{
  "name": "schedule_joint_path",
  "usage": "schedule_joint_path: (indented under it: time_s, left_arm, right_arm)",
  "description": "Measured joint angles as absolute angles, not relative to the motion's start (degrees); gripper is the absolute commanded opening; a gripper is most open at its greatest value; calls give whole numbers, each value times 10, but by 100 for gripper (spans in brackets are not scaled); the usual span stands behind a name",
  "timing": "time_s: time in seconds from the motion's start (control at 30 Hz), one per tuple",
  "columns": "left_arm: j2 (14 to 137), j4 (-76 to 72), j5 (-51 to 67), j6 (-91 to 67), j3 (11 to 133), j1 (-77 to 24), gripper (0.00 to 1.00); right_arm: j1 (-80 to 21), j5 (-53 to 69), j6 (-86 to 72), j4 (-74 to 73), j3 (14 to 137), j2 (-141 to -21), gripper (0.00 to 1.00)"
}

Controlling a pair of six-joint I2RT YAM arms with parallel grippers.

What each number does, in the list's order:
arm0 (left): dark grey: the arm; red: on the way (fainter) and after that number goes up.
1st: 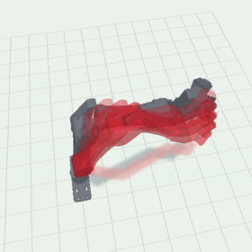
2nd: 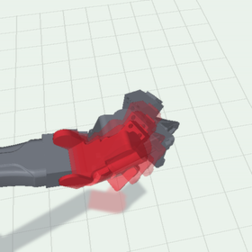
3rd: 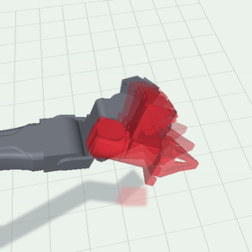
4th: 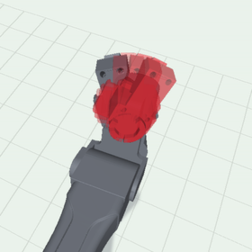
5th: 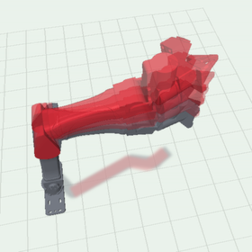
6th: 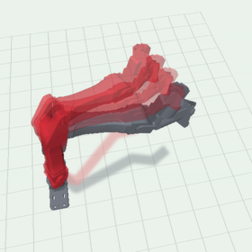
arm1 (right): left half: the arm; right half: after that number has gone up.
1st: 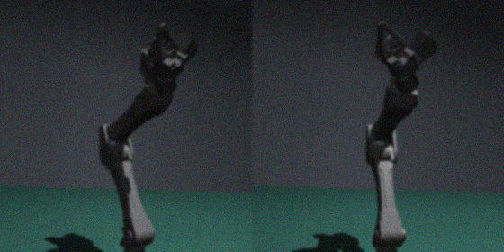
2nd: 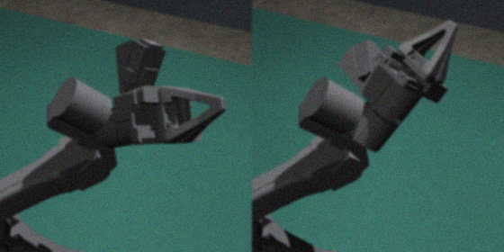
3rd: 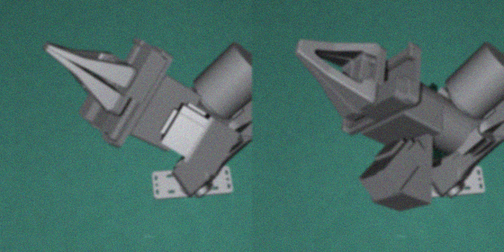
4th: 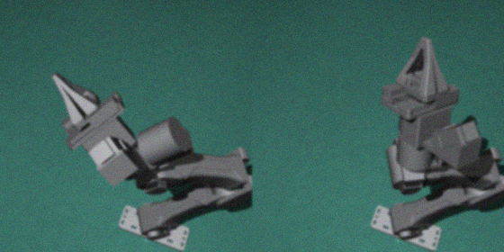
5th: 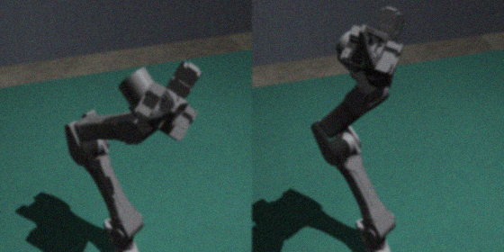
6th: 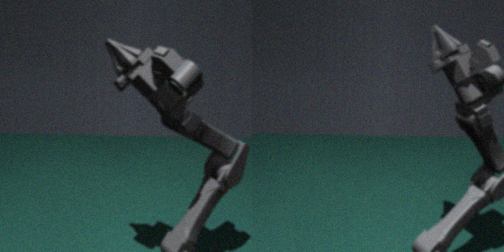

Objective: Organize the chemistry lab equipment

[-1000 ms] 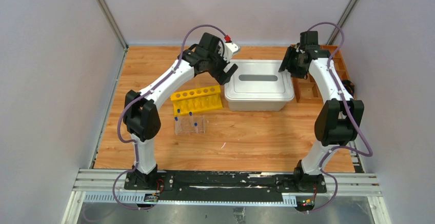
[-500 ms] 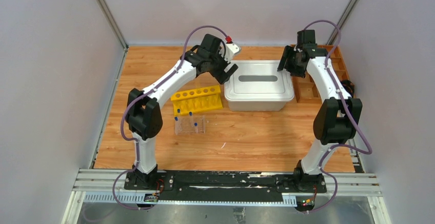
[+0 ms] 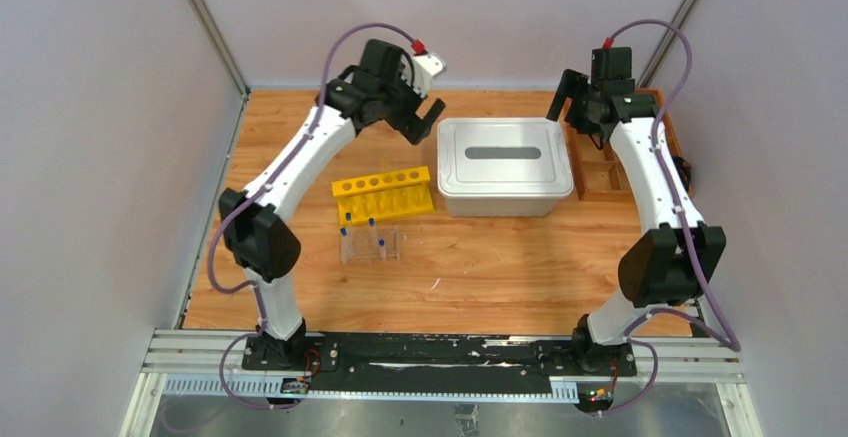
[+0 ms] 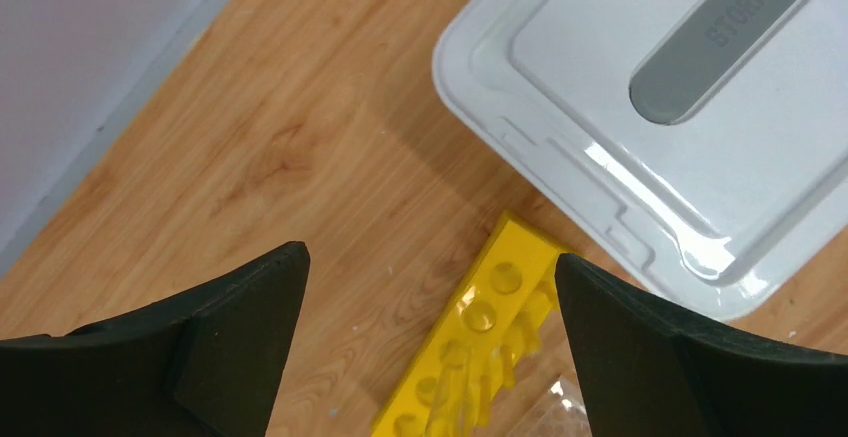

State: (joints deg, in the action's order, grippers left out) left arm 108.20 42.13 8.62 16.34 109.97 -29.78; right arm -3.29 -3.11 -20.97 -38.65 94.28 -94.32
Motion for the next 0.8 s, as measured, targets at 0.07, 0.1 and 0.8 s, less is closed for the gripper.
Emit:
schedule_joint_path:
  time_s: [0.07,0.1,0.8]
  left_arm:
    - [1041,435,88,159,1102,-281,100]
    - [1018,439,89,157,1100,-271,100]
    - [567,319,213,180,470,127,100]
  right_arm:
    - [-40,-46,-205,-386,944,-906,96]
    - [-49,-51,-203,-386,943,-890,96]
    - [-149,-201,-122,-33,269,-364,100]
